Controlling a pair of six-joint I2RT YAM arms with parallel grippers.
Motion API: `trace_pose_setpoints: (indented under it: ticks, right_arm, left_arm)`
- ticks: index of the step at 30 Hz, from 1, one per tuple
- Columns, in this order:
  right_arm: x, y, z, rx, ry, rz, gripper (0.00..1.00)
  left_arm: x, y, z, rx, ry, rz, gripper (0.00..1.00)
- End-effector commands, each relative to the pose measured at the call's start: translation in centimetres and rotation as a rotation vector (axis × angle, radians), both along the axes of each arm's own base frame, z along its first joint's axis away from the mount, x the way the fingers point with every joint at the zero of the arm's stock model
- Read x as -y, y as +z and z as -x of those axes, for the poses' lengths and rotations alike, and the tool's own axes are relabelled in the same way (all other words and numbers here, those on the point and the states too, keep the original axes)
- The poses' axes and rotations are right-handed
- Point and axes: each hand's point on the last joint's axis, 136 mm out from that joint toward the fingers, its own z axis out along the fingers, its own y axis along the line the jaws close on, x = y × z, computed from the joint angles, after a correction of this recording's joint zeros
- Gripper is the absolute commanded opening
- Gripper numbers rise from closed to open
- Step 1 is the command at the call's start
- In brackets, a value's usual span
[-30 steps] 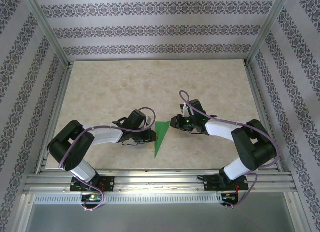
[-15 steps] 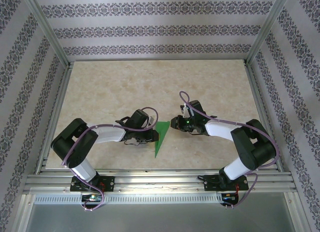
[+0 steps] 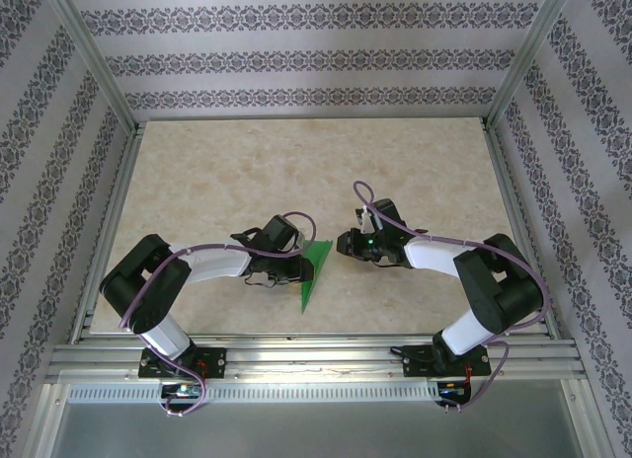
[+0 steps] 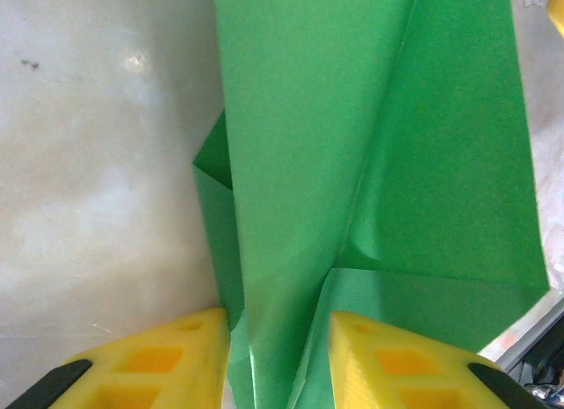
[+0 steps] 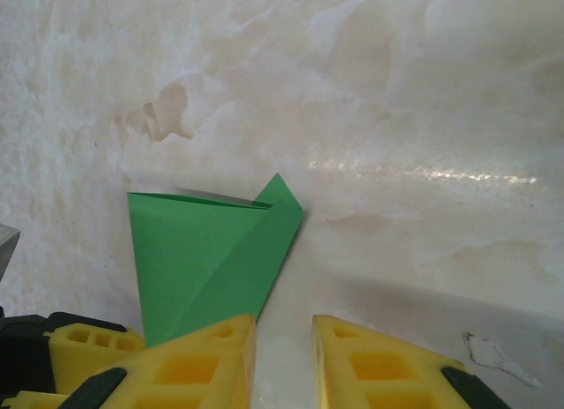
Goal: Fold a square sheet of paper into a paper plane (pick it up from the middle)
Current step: Fold the wing for the fifth time at the center of the table.
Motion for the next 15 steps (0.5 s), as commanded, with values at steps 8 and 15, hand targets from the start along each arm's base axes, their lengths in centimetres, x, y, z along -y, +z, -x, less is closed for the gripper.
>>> trace_pose_setpoints:
  ticks: [8, 15]
  right_arm:
    - [-0.4, -0.3, 0.2, -0.012, 0.001, -0.008, 0.24]
    - [-0.5, -0.4, 0.2, -0.018, 0.003, -0.009, 0.24]
  left_arm:
    - [-0.5, 2.0, -0.1, 0.089, 0.004, -0.015, 0.38]
    - [-1.2, 0.1, 0.7, 0.029, -0.002, -0.078, 0.39]
